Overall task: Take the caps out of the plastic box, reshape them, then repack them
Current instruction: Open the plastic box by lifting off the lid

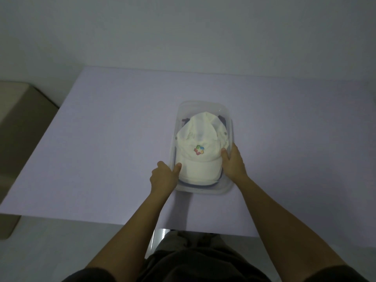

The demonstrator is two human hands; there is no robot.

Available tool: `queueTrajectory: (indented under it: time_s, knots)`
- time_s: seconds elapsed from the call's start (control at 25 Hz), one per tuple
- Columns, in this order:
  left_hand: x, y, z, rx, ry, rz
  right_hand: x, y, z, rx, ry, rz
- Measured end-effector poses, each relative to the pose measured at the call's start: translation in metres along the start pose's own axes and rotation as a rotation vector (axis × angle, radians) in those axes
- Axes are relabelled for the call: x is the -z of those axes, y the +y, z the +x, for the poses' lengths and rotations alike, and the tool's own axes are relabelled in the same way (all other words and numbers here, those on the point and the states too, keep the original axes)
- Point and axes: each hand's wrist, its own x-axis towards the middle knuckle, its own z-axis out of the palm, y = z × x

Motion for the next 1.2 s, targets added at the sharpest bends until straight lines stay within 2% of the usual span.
queueTrajectory:
  time_s: [0.12,0.24,0.36,0.52,0.64,0.76,0.88,1.04,1.2]
  knots:
    - [0.0,-0.004,-0.004,-0.045,0.029,0.001,0.002,0.003,0.003,0.104,0.082,-0.025]
    - [0.008,-0.004,-0.007,-0.113,0.097,-0.185,0.009,-0.019,-0.006,0.142,0.131,0.056]
    - [0.03,-0.001,-0.007,-0.129,0.175,-0.482,-0.002,-0.045,-0.016,0.181,0.083,0.225]
    - [0.064,-0.021,0.012,-0.144,0.385,-0.585,-0.039,-0.079,-0.025,0.21,-0.076,0.282]
    - [0.092,-0.065,0.046,-0.085,0.344,-0.684,-0.063,-0.091,-0.031,0.302,-0.232,0.077]
    - [0.116,-0.112,0.081,-0.007,0.317,-0.708,-0.094,-0.081,-0.038,0.439,-0.238,-0.285]
    - [0.128,-0.139,0.107,0.024,0.268,-0.685,-0.124,-0.067,-0.047,0.464,-0.265,-0.526]
    - [0.121,-0.147,0.134,-0.015,0.176,-0.586,-0.145,-0.05,-0.05,0.438,-0.175,-0.667]
    - [0.102,-0.143,0.147,-0.031,0.147,-0.52,-0.152,-0.047,-0.05,0.403,-0.098,-0.692]
